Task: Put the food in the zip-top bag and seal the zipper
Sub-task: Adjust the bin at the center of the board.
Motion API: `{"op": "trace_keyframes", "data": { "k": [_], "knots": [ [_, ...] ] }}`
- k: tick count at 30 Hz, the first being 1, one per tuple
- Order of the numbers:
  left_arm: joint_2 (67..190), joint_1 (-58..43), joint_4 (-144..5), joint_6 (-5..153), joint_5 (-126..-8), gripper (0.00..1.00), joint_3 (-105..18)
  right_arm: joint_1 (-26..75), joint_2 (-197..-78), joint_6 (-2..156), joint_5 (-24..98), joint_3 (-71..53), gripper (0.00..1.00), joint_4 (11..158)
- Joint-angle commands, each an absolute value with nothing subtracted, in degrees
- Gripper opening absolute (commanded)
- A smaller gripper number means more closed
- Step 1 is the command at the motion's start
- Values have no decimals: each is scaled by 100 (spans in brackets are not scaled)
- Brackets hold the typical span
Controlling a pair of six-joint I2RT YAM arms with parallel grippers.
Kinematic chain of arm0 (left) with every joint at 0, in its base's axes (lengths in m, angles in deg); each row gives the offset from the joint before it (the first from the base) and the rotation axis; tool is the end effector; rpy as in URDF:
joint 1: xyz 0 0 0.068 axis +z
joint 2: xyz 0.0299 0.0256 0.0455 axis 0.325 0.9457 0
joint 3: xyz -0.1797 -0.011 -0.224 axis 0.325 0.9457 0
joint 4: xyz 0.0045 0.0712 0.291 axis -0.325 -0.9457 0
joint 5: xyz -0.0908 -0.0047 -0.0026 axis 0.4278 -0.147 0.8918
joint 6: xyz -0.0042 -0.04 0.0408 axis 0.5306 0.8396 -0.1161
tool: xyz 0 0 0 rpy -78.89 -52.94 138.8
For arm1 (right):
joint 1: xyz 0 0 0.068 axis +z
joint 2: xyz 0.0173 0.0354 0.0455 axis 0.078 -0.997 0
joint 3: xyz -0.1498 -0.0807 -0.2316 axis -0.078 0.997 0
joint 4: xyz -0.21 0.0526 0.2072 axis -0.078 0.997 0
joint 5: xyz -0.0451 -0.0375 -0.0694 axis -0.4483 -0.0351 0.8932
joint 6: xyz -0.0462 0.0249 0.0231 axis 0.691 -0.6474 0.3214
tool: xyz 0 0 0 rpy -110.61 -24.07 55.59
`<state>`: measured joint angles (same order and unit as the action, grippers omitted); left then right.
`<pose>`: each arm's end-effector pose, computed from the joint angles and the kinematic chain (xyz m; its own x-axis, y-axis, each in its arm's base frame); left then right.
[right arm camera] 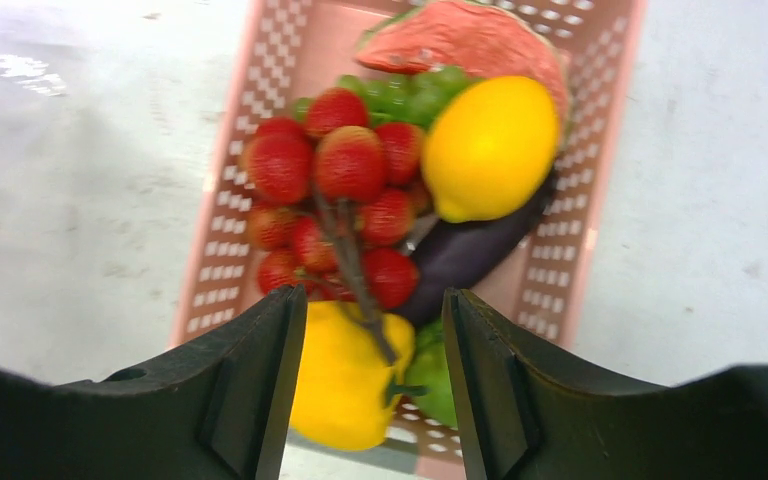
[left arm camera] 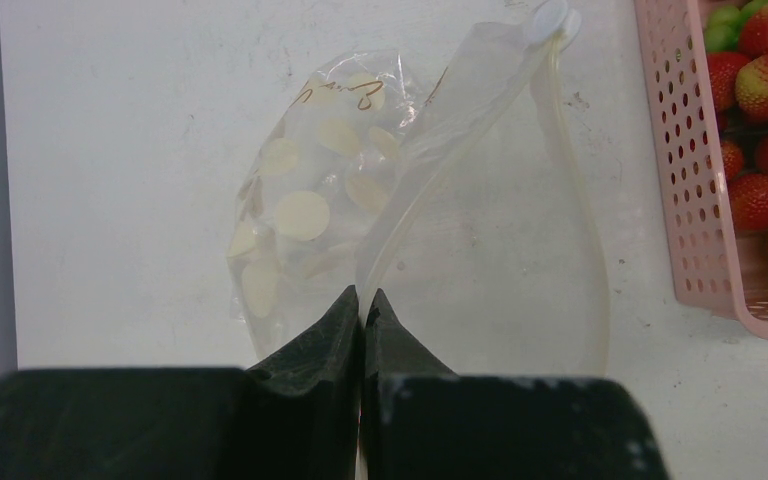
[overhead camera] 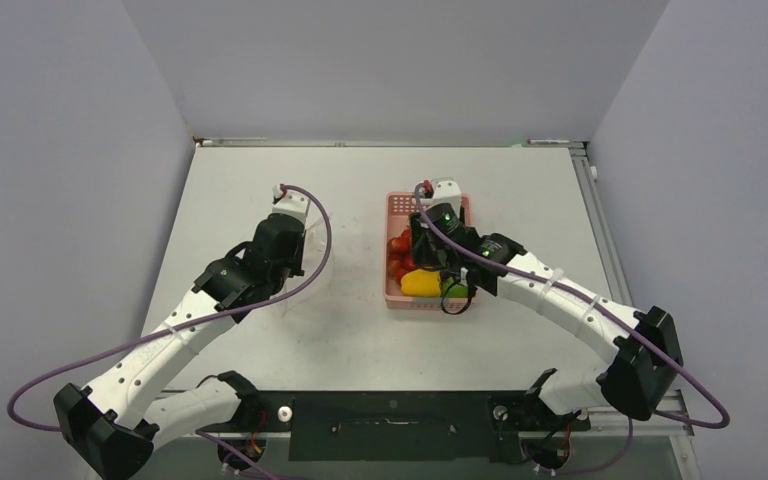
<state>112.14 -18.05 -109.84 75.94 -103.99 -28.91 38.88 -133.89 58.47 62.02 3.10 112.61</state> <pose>0.2081 -0.1324 0.3347 -0.5524 0.1645 -0.8172 0.1078 0.9862 0.1257 0.2519 0.2211 0.2980 -0.6583 -0.0591 -0.7505 -0.2327 0.9641 0.1282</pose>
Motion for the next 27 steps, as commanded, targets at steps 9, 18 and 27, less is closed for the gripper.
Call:
{"op": "trace_keyframes", "data": {
  "k": [9,18,27],
  "knots": [
    [11174,-1785,-10889,7646,-10456,0,-3134,4870,-14091,5097,6483,-323,54,10893],
    [11135,-1778,-10885,7663,-10458,0,-3144,4992,-14755,4786,6546,-342,54,10678],
    [11108,-1776,-10881,7672,-10479,0,-3144,5011,-15152,4685,6422,-308,50,10494]
  ]
}}
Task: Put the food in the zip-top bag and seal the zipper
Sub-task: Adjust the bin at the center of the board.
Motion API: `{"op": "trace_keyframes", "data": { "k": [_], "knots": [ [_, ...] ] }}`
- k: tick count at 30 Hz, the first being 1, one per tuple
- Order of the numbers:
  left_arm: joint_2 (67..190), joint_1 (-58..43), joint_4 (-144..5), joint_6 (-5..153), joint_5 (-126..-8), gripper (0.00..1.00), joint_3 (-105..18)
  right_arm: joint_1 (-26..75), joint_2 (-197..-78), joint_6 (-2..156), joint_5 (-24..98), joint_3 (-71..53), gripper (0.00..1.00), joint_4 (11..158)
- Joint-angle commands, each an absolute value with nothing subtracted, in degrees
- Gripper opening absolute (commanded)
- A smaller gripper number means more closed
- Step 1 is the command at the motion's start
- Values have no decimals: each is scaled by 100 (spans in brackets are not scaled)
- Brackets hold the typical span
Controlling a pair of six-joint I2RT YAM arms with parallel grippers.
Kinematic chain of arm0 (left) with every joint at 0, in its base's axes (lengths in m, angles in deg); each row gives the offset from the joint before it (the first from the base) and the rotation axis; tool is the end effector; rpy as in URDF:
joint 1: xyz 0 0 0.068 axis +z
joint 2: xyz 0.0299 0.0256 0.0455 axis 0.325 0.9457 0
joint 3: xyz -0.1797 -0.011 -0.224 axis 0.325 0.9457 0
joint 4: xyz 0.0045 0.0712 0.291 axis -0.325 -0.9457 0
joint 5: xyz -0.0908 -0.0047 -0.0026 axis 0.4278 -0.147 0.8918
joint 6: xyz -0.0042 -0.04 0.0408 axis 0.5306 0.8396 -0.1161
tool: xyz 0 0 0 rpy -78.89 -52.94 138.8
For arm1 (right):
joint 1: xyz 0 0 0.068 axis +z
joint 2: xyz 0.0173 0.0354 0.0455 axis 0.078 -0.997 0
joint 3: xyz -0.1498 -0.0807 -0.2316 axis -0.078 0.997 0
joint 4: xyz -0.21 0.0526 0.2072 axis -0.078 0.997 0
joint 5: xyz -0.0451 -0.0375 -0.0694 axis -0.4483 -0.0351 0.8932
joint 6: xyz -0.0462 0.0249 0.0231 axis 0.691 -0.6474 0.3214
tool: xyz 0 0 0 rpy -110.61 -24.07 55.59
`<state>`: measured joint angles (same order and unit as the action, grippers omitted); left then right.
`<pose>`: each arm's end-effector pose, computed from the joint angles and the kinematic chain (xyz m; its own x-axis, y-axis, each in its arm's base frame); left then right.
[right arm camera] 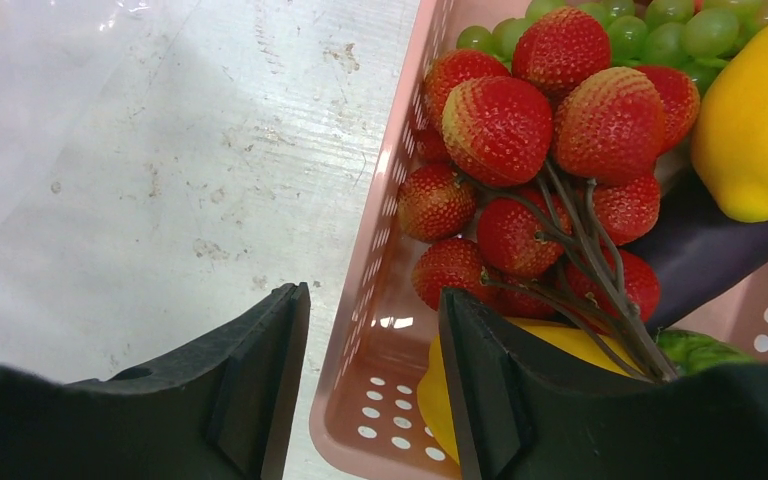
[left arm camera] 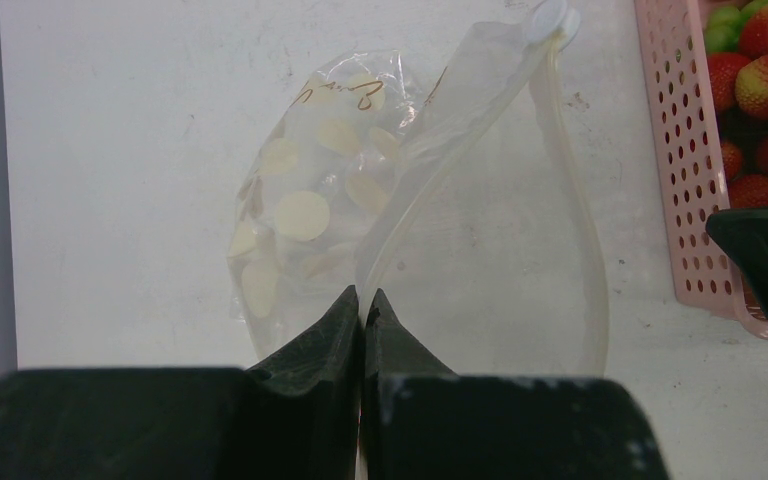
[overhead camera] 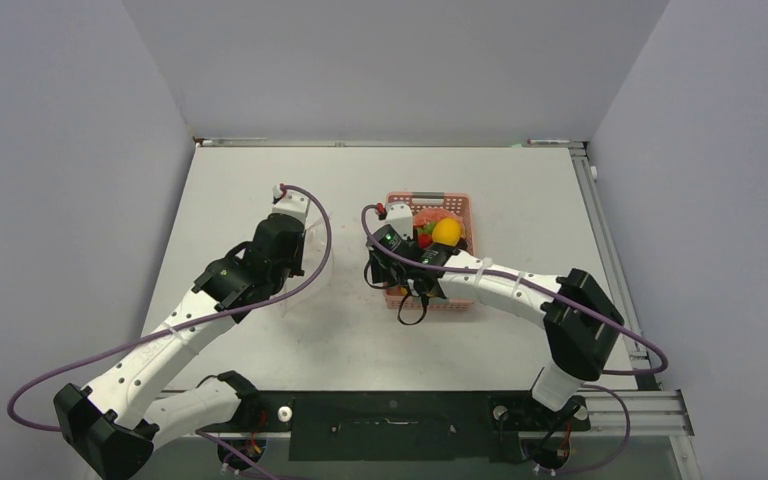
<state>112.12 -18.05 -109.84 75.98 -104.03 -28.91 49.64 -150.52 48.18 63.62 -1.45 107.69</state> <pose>0.2080 -0.1324 0.3348 -0.5521 0.1636 -0.8175 0.1068 0.9864 0.1253 0.2430 0.3133 0.2334 -0.7388 -0.0812 -0.6691 -0.2582 0.9511 0.1697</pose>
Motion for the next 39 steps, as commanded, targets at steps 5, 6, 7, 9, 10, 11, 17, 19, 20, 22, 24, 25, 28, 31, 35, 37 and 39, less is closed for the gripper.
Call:
{"op": "trace_keyframes", "data": {
  "k": [5,6,7,9,10,11,17,19,20,22,24,25,28,31,35,37,39],
  "knots": [
    [11092,-1777,-10886,7681,-10498,0,-3135,5019,-15332,4664,6386,-305,47,10450],
    [11095,-1777,-10886,7689,-10503,0,-3132,5017,-15367,4654,6399,-299,47,10450],
    [11096,-1777,-10885,7696,-10501,0,-3137,5018,-15393,4652,6426,-289,46,10449],
    [11105,-1777,-10886,7707,-10511,0,-3140,5018,-15433,4644,6432,-279,43,10451],
    [11106,-1777,-10880,7715,-10521,0,-3138,5019,-15444,4648,6440,-270,40,10449],
    [11113,-1777,-10886,7720,-10526,0,-3137,5020,-15451,4644,6453,-268,36,10453],
    [11139,-1777,-10871,7789,-10533,0,-3143,5028,-15395,4653,6557,-166,19,10489],
    [11163,-1777,-10886,7822,-10510,0,-3154,5027,-15378,4653,6608,-124,15,10518],
    [11185,-1777,-10897,7857,-10509,0,-3159,5024,-15364,4663,6642,-113,13,10534],
    [11248,-1786,-10957,7961,-10504,0,-3216,5022,-15331,4668,6706,-70,10,10557],
    [11338,-1788,-11044,8112,-10471,0,-3297,5027,-15277,4691,6758,-9,7,10572],
    [11373,-1792,-11099,8184,-10453,0,-3339,5028,-15245,4705,6792,16,7,10580],
    [11419,-1812,-11168,8359,-10437,0,-3423,5026,-15165,4758,6848,88,5,10611],
    [11482,-1836,-11254,8508,-10519,0,-3536,5020,-15088,4764,6884,169,5,10615],
    [11619,-1894,-11369,8659,-10638,0,-3726,5000,-15004,4796,6933,239,5,10609],
    [11712,-1923,-11430,8708,-10694,0,-3823,4993,-14971,4816,6969,249,5,10620],
    [11858,-1952,-11494,8746,-10722,0,-3895,4984,-14941,4812,6965,270,6,10615]
  ]
}}
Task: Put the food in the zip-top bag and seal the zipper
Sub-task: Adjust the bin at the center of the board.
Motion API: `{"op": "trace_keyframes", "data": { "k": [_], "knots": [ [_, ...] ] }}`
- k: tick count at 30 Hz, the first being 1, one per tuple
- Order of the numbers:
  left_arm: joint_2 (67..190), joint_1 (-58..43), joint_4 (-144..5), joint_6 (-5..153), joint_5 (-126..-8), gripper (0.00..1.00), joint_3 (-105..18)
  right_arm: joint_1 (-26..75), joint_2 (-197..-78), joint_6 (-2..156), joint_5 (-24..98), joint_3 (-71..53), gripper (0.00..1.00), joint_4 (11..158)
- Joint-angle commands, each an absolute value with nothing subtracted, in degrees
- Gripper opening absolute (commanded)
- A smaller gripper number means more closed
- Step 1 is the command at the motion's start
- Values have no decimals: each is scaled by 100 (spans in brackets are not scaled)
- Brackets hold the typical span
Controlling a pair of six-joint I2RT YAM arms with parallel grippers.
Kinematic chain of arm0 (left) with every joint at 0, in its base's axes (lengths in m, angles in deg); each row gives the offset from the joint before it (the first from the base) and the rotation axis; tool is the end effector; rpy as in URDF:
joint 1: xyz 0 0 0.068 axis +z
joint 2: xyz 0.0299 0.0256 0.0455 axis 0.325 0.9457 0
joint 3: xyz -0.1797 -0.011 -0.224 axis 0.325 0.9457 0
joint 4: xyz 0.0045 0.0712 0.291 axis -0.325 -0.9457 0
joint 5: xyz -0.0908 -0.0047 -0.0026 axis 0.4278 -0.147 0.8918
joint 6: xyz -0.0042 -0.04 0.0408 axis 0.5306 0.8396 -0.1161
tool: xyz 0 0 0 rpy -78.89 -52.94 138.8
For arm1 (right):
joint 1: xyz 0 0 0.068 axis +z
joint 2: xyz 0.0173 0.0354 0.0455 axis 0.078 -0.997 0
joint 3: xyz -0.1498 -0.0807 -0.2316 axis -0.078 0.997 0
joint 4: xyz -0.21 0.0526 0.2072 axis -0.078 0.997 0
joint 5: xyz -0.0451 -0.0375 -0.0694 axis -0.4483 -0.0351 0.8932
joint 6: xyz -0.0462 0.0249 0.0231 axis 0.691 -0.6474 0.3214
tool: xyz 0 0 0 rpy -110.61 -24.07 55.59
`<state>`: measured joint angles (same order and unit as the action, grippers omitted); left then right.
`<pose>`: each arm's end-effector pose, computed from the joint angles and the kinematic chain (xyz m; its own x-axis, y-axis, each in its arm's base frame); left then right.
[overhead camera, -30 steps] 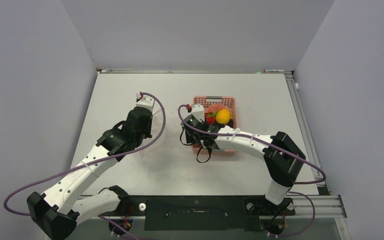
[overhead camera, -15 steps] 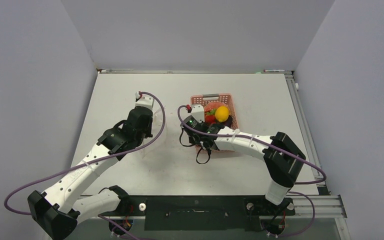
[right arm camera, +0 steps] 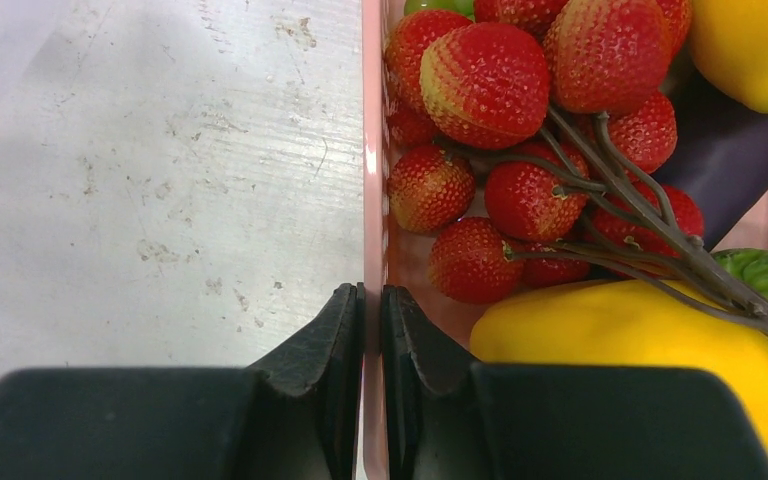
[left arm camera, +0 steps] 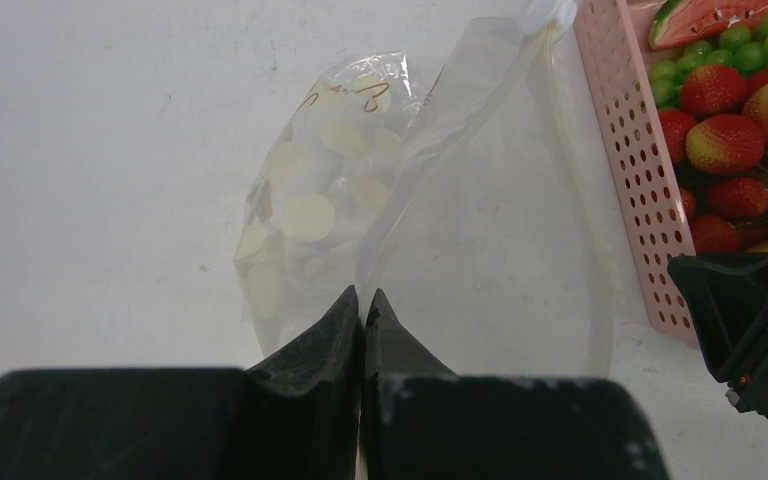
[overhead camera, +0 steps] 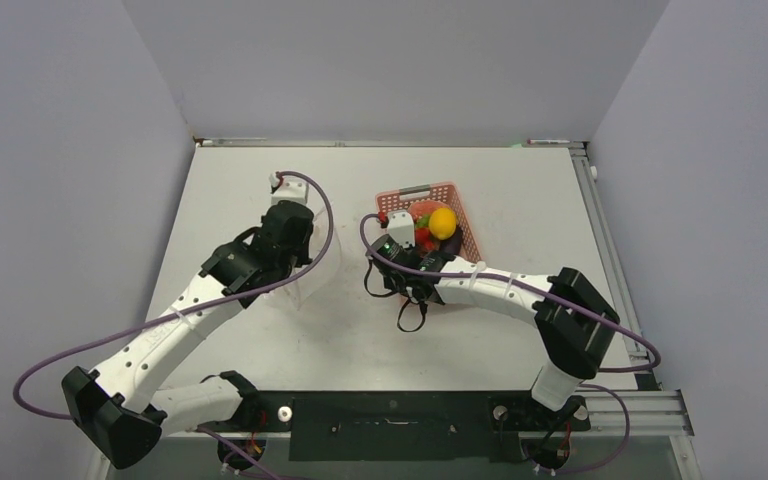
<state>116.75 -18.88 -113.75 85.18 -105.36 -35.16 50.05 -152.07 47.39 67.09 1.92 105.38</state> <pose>0.2184 -0.1438 0.3508 -0.5806 0.0320 -0.8136 0.0144 0.9995 0.0290 0.2402 0.3102 0.2062 -0.7367 -0.0886 -0.6704 -0.2202 0.9688 0.1140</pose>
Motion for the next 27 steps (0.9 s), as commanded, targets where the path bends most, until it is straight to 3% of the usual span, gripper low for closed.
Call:
{"op": "trace_keyframes", "data": {
  "k": [1,6,20,27],
  "knots": [
    [11941,-1964,-11535,8773,-10750,0,-3928,4979,-14925,4805,6968,271,8,10613],
    [12172,-1988,-11546,8750,-10816,0,-3944,4984,-14760,4830,6901,273,26,10569],
    [12064,-1967,-11009,8513,-10450,0,-3557,4867,-13992,5176,7275,-90,52,11043],
    [12011,-1961,-10805,8368,-9986,0,-3433,4517,-13943,5376,7476,-291,75,11211]
  ]
}}
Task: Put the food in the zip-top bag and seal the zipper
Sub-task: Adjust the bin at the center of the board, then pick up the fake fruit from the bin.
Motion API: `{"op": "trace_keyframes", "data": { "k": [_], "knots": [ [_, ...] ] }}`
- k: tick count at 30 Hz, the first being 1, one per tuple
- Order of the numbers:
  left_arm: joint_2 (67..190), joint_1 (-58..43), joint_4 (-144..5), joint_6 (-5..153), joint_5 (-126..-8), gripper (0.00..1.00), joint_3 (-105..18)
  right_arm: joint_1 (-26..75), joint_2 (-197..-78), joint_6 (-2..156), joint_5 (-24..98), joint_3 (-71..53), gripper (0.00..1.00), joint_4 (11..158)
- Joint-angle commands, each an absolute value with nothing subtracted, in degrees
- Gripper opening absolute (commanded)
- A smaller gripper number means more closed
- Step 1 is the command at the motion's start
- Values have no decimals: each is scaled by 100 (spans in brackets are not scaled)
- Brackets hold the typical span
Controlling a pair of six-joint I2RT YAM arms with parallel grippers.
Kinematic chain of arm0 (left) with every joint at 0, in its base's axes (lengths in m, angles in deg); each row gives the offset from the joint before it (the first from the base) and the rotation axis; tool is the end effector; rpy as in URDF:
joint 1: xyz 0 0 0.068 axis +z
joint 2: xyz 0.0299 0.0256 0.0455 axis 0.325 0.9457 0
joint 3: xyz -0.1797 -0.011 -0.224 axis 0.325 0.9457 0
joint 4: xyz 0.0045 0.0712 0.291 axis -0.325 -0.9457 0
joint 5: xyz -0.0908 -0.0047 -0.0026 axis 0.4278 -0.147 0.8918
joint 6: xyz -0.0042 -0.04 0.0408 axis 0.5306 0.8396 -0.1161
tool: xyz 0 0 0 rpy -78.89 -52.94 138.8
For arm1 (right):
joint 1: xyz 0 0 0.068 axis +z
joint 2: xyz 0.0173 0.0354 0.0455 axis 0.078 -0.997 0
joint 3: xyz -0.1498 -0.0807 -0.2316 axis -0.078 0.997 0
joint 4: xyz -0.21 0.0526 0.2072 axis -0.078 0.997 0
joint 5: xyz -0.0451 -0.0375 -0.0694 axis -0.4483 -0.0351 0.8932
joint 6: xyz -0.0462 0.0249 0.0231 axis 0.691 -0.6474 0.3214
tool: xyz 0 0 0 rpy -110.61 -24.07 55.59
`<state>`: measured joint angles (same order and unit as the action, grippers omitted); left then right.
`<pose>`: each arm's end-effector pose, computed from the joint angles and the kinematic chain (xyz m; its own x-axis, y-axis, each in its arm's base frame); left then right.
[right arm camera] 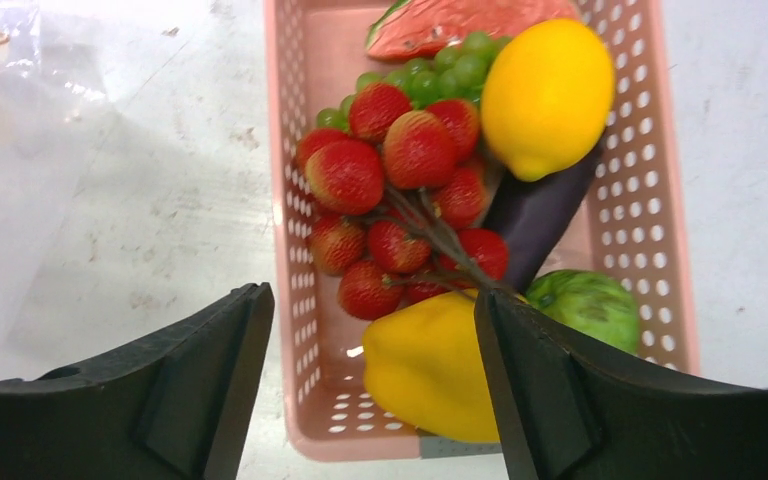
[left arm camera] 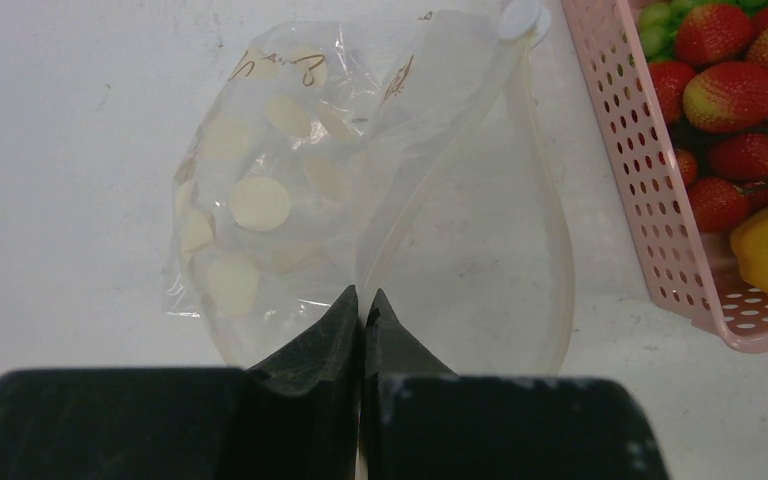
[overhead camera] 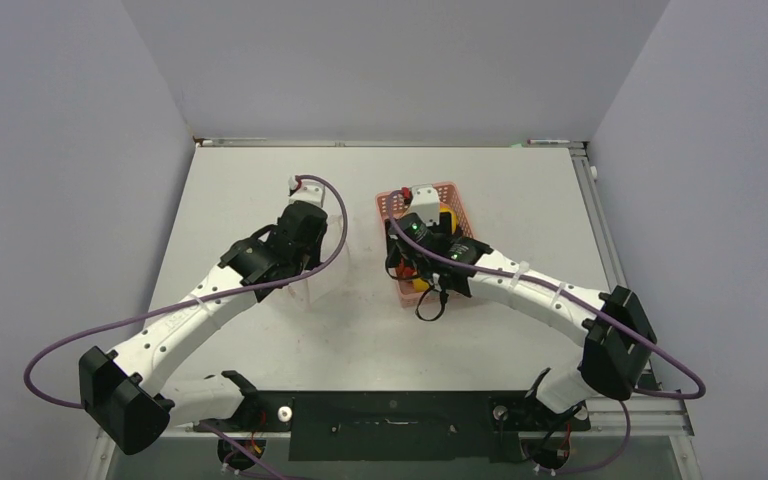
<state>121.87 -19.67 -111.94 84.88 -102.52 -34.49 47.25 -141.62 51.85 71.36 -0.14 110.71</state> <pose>0.2331 -0.1625 0.3258 -0.6377 0.0798 -0.7662 0.0697 0.9965 0.0458 0.2405 0.2753 0.2788 -0.6408 -0.0491 -0.7662 -0.1917 0.9766 0.0978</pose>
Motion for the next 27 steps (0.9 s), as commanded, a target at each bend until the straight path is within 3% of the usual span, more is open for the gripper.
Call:
{"op": "trace_keyframes", "data": {
  "k": [1,12,27],
  "knots": [
    [12025,-1958,-10808,8354,-9997,0,-3426,4429,-13933,5400,7477,-307,78,11211],
    [12030,-1896,-10752,8226,-9806,0,-3332,3380,-14289,5551,7173,-460,97,10810],
    [11917,-1830,-10747,8200,-9634,0,-3223,2668,-15158,5436,6604,-618,100,10295]
  ]
}}
